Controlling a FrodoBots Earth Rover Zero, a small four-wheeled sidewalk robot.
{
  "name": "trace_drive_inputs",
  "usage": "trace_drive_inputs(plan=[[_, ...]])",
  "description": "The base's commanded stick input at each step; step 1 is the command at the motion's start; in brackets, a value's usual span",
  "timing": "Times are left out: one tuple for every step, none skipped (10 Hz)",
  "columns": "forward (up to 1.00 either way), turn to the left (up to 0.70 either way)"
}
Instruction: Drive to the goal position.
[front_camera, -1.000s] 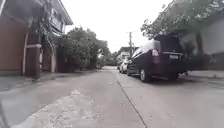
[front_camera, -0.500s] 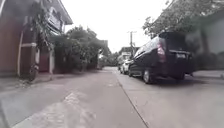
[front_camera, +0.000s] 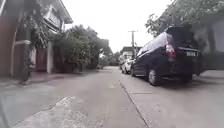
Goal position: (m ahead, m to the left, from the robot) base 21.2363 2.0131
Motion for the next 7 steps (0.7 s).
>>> trace_drive_inputs(plan=[[0.85,0.0],[0.85,0.0],[0.85,0.0],[0.85,0.0],[0.85,0.0],[0.85,0.0],[0.85,-0.03]])
